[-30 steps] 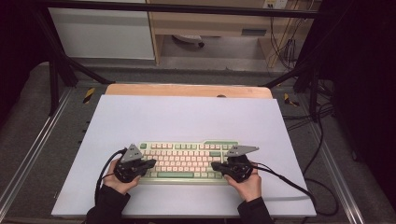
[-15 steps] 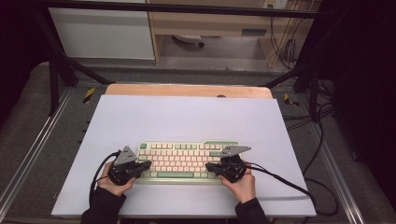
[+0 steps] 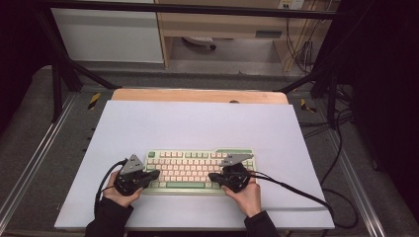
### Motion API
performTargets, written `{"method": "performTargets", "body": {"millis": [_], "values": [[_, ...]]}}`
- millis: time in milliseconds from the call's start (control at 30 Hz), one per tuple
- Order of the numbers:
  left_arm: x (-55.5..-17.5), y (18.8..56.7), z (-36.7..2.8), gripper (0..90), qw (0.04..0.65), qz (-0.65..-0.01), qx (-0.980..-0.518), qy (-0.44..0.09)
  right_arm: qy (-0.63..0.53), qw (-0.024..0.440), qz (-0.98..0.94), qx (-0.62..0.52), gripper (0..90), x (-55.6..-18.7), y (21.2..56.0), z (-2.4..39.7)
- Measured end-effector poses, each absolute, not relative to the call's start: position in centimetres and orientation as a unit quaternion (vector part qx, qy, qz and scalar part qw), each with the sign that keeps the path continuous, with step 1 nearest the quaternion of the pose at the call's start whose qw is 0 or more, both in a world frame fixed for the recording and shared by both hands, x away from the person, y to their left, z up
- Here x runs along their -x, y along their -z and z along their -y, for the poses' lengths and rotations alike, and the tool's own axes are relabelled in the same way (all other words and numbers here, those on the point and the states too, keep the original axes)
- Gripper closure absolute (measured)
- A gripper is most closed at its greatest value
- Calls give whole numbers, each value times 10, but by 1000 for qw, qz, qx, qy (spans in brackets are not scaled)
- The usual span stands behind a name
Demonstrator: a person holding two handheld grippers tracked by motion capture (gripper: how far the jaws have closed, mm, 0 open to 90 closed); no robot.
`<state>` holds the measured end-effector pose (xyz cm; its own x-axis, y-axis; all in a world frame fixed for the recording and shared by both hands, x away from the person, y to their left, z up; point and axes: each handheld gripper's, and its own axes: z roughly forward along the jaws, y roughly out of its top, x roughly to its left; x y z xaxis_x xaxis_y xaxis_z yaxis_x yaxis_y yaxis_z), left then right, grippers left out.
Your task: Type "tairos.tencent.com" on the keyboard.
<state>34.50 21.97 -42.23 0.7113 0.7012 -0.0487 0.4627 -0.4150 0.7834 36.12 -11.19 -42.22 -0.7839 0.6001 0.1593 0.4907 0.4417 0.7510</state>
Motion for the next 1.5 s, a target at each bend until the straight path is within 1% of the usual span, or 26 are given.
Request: {"method": "performTargets", "body": {"millis": [800, 1500], "values": [[-345, 425, -217, 896, 408, -350, -831, -141, -411, 63, -850, -323, 900, -364, 433, 108], [-345, 423, -214, 896, 411, -348, -830, -145, -424, 74, -840, -331, 900, -363, 418, 124]]}}
